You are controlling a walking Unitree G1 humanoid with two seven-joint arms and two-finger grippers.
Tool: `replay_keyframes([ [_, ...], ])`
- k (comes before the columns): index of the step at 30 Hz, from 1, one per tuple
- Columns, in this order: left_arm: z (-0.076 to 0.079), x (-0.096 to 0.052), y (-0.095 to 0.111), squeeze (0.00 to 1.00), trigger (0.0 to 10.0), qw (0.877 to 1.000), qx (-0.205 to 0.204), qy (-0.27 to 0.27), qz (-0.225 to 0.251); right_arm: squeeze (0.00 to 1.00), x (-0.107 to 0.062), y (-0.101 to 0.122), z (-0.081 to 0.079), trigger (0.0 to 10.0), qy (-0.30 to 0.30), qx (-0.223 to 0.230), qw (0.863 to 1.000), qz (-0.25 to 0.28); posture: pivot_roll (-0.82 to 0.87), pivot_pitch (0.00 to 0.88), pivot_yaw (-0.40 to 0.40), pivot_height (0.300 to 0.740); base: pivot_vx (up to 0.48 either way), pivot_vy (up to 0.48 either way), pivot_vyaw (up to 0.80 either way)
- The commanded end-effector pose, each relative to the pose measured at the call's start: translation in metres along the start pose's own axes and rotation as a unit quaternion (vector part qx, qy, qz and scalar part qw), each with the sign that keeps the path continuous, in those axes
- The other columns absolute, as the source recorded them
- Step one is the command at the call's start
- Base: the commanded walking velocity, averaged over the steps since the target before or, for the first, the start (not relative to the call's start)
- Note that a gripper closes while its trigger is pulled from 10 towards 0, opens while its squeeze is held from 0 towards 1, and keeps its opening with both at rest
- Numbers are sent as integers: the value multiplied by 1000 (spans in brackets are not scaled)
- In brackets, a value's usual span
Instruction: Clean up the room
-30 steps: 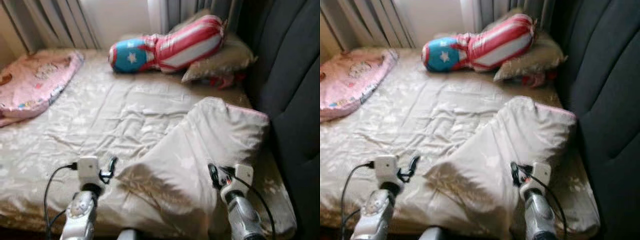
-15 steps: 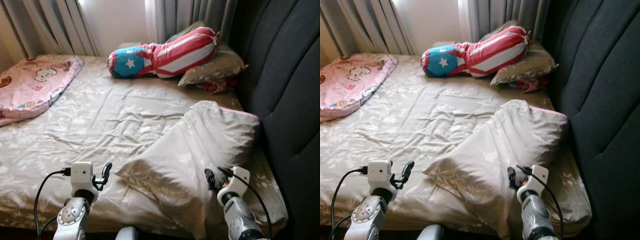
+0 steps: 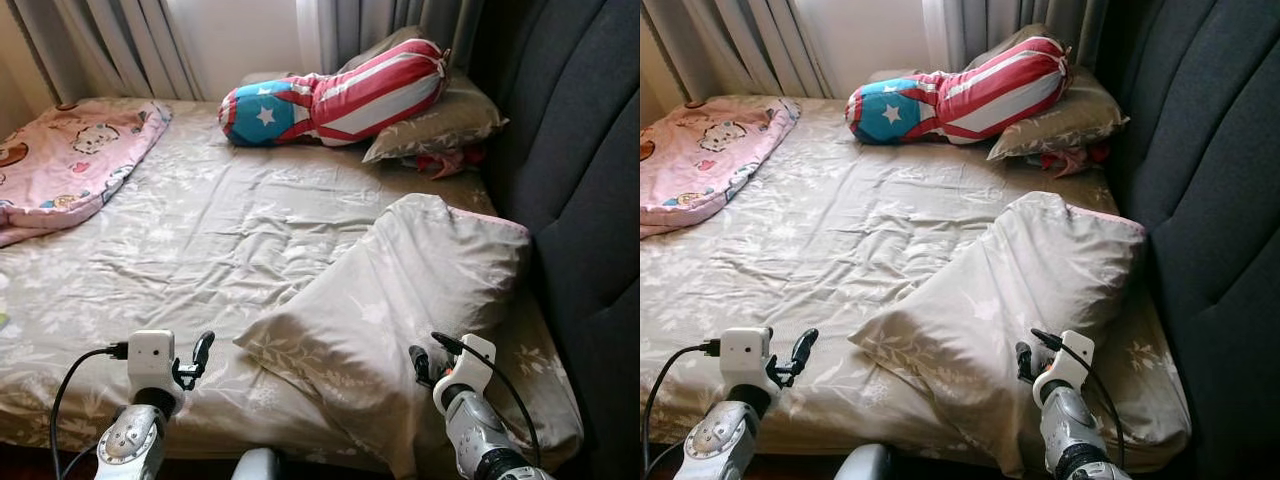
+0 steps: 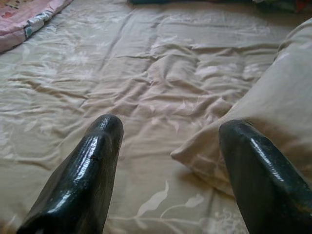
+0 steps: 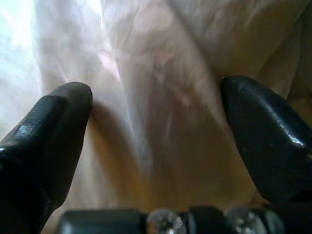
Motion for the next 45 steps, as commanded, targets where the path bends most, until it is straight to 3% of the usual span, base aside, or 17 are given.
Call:
replay_keyframes([
  [1,-2,-3,3,0,10000,1000,4,-2,0,0,0,-9,-4,10000,1,-1,1000,-22,151,64,20,648,0,0,0],
  [6,-2,-6,7,0,10000,1000,8,-6,-2,0,-2,-25,-7,10000,5,12,998,-58,163,71,29,648,0,0,0],
  [10,-4,-10,8,0,10000,1000,12,-6,-3,0,-6,-40,7,10000,-36,-10,995,-87,167,77,36,648,0,0,0],
  [12,-6,-16,8,0,10000,1000,14,-5,-8,0,-8,-44,13,10000,-52,17,994,-95,172,85,38,648,0,0,0],
  [20,-8,-26,7,0,10000,1000,17,-1,-16,0,-15,-69,11,10000,-51,31,986,-154,193,102,38,648,0,0,0],
  [26,-11,-36,8,0,10000,999,22,2,-24,0,-18,-83,-14,10000,0,78,981,-178,219,118,40,648,0,0,0],
  [39,-11,-42,12,0,10000,999,23,7,-28,0,-17,-82,-28,10000,38,40,981,-188,259,139,29,648,0,0,0],
  [40,-11,-42,12,0,10000,999,23,7,-27,0,-17,-81,-31,6627,45,39,980,-187,260,140,29,648,0,0,0],
  [41,-10,-41,13,0,10000,999,23,7,-26,0,-17,-80,-33,1216,55,32,980,-186,261,141,28,648,0,0,0],
  [42,-10,-41,14,0,10000,999,22,7,-27,0,-17,-80,-34,0,59,30,980,-186,261,144,28,648,0,0,0],
  [45,-10,-42,13,0,10000,999,20,7,-29,0,-18,-81,-36,0,68,23,980,-187,254,148,28,648,0,0,0],
])
Point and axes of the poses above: a point about 5 cm out from each wrist's last joint towards the gripper, its own x axis pointing out of the wrist towards the gripper, its own y axis along the axis of the wrist's last joint, z = x × y, the point moved 6 cm from there along x, pointing out of the wrist towards the gripper, and after that the axes turned 6 degrees about -x, right-handed, at the moved point
